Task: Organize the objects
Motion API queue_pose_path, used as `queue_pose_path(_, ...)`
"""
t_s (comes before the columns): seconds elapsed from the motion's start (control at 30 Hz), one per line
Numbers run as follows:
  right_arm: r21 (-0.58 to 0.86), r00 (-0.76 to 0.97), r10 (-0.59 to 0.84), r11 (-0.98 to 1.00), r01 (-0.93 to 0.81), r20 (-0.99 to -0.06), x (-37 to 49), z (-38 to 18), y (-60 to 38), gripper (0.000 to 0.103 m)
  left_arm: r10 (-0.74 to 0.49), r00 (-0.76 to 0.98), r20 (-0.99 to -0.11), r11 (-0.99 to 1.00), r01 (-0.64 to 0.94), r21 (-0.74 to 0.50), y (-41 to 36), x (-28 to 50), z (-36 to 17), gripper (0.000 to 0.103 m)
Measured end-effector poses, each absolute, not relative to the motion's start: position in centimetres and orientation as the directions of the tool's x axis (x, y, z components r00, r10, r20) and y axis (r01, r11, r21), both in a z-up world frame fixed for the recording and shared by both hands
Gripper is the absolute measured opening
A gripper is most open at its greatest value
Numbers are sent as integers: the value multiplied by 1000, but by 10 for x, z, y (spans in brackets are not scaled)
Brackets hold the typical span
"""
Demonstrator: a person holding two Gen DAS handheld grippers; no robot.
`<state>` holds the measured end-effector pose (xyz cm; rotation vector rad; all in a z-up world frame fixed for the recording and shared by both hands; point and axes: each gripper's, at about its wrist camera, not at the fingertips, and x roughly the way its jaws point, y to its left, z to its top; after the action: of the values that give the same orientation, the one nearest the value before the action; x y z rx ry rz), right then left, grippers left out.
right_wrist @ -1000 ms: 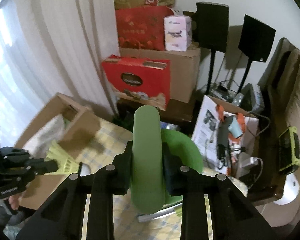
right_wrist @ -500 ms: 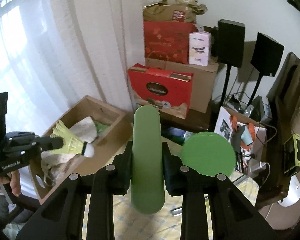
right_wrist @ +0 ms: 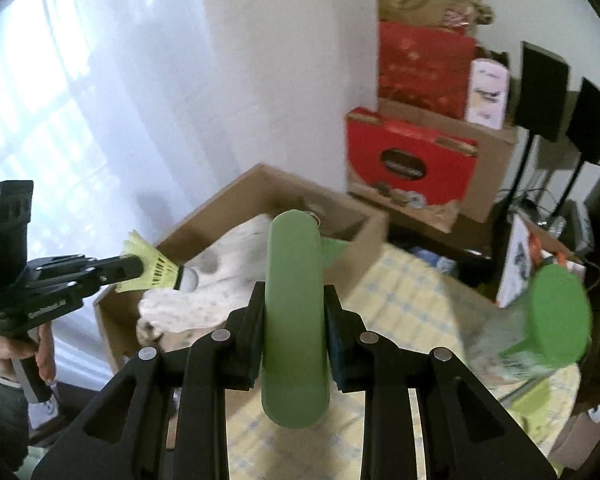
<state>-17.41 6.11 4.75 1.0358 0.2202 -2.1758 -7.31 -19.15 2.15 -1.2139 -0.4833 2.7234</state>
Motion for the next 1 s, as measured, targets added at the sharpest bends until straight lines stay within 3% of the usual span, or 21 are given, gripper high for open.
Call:
queue_pose_path(0.47, 189, -336, -552, -687, 701, -763, -162, -4, -19, 26, 204, -637, -744, -940, 85, -330, -223, -63, -11, 2)
queue_pose_path(1.0, 155, -362, -508, -721, 676, -782, -163, -37, -39, 26, 127, -611, -781, -963, 111, -244, -217, -71, -30, 2)
